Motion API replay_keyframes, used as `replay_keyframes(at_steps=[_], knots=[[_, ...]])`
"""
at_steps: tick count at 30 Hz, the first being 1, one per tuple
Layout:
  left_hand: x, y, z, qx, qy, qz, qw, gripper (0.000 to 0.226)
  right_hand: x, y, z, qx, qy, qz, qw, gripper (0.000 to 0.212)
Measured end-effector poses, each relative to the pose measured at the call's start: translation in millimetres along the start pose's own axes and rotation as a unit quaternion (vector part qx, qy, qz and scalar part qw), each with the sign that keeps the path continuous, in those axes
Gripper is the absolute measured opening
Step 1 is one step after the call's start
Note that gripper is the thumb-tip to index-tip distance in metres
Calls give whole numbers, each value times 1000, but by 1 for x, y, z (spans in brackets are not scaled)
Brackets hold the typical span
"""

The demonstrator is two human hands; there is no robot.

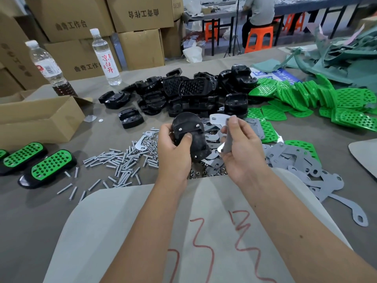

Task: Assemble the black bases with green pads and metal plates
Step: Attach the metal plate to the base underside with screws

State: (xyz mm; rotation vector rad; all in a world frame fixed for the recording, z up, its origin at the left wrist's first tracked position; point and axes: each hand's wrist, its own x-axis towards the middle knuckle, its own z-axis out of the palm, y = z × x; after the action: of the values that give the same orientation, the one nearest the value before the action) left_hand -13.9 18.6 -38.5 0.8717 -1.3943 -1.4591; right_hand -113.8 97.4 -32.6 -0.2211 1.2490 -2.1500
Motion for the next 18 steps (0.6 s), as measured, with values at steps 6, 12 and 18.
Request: replay_keyframes(at_steps=[6, 12, 18], knots=[[4, -1, -2, 31, 28, -19, 999, 19, -2, 2, 2, 1, -77, 11, 997, 17], [6, -3, -3, 66, 46, -19, 997, 17, -3, 5, 4, -72, -77, -75, 992, 8], [4, -1, -2, 98, 42, 21, 994, 16, -8, 15, 8, -185, -103, -128, 969, 11]])
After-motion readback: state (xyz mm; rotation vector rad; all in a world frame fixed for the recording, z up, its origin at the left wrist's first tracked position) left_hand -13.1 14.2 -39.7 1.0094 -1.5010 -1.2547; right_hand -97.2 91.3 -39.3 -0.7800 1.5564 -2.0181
